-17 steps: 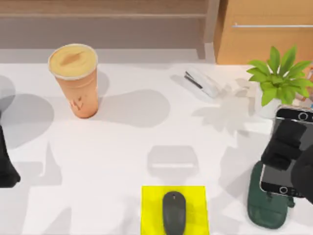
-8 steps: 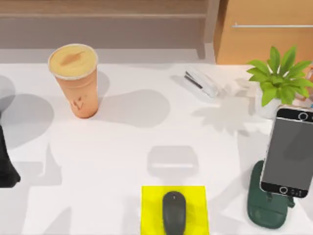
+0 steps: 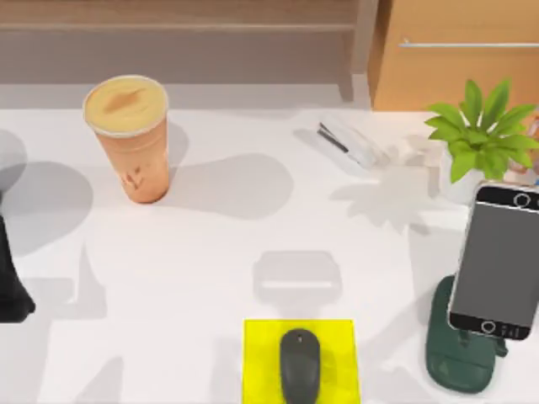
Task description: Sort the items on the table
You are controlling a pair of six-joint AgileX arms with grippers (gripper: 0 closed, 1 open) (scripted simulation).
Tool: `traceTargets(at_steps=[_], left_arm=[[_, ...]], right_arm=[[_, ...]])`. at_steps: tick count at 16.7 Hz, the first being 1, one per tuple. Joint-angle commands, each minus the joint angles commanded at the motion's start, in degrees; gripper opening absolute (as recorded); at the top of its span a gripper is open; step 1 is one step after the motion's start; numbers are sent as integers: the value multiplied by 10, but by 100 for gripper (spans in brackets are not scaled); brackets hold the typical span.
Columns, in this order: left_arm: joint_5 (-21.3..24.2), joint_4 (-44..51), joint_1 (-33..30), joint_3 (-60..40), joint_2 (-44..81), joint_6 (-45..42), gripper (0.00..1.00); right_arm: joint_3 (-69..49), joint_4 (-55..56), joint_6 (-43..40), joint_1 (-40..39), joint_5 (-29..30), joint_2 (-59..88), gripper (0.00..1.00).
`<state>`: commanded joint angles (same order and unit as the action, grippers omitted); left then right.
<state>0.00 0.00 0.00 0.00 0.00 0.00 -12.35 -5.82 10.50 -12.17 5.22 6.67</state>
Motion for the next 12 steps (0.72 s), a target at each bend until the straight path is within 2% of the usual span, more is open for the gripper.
traceTargets(at_steps=[5, 12], left_arm=[[0, 0, 0, 0, 0, 0, 100], [0, 0, 0, 0, 0, 0, 100]], right_arm=[[115, 54, -98, 113, -50, -62, 100], [123, 58, -105, 122, -52, -67, 100]])
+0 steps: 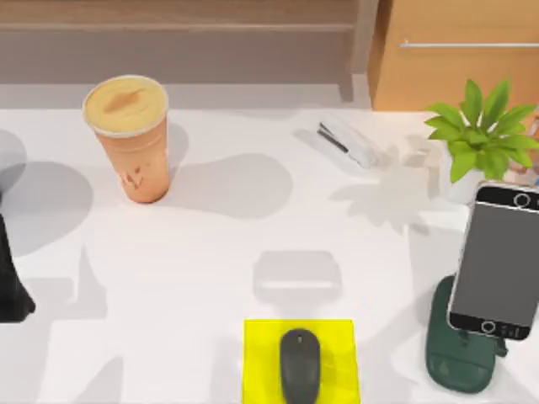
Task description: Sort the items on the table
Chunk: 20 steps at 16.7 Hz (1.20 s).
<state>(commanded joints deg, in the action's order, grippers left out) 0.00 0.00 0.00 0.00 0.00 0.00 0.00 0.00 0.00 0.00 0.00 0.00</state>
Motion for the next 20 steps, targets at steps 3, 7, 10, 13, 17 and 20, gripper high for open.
traceTargets(at_steps=[3, 7, 10, 13, 17, 20], left_arm=[[-3, -23, -12, -6, 34, 1, 100], [-18, -102, -47, -25, 156, 4, 100], [-38, -188, -82, -45, 291, 4, 100], [-63, -289, -121, -67, 451, 5, 100], [-101, -437, -173, -105, 676, 7, 100], [-131, -550, -206, -139, 838, 10, 100]], right_arm=[[0, 0, 0, 0, 0, 0, 100], [0, 0, 0, 0, 0, 0, 100], [0, 0, 0, 0, 0, 0, 100], [0, 0, 0, 0, 0, 0, 100], [0, 0, 0, 0, 0, 0, 100], [0, 0, 0, 0, 0, 0, 100]])
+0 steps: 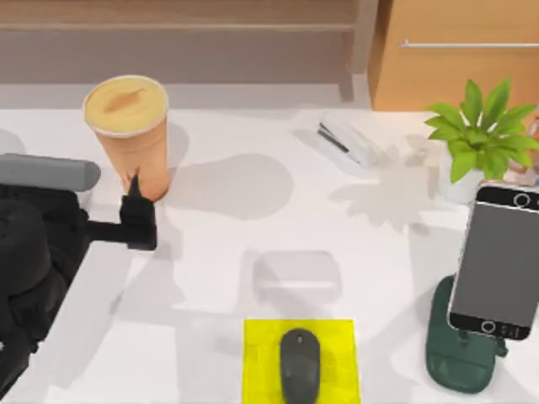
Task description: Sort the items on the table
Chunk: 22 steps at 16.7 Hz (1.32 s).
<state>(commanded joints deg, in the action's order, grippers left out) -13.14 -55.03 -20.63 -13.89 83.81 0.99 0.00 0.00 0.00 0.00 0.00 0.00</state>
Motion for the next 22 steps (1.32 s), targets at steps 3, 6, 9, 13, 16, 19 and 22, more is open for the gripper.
traceTargets(at_steps=[3, 6, 9, 13, 16, 19, 22], left_arm=[[-30, -108, -25, -39, 141, 3, 100], [-57, -204, -39, -80, 250, 7, 100], [-77, -273, -41, -115, 316, 10, 100], [-86, -300, -40, -130, 340, 12, 100], [-85, -299, -39, -128, 338, 11, 100], [-79, -290, -33, -146, 347, 11, 100], [-70, -275, -25, -179, 361, 10, 100]], right_arm=[[0, 0, 0, 0, 0, 0, 100], [0, 0, 0, 0, 0, 0, 100], [0, 0, 0, 0, 0, 0, 100], [0, 0, 0, 0, 0, 0, 100], [0, 0, 0, 0, 0, 0, 100], [0, 0, 0, 0, 0, 0, 100], [0, 0, 0, 0, 0, 0, 100]])
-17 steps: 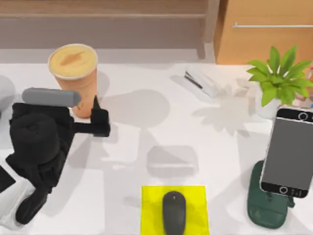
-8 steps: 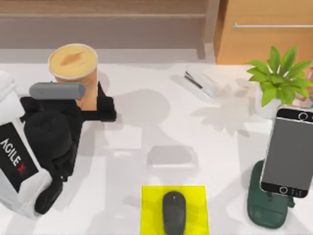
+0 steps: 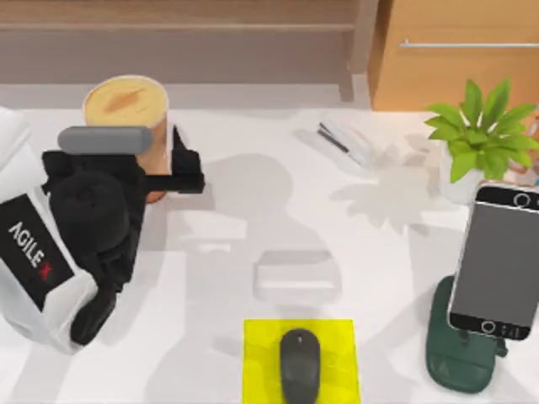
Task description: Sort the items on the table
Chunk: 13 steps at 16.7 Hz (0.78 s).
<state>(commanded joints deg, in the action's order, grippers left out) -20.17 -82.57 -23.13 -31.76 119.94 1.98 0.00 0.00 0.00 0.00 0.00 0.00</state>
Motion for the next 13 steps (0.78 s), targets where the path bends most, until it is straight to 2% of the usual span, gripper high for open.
traceTargets(at_steps=[6, 13], left_arm=[[7, 10, 6, -18, 9, 0, 100], [7, 10, 6, -18, 9, 0, 47]], right_arm=[[0, 0, 0, 0, 0, 0, 100], [0, 0, 0, 0, 0, 0, 100]])
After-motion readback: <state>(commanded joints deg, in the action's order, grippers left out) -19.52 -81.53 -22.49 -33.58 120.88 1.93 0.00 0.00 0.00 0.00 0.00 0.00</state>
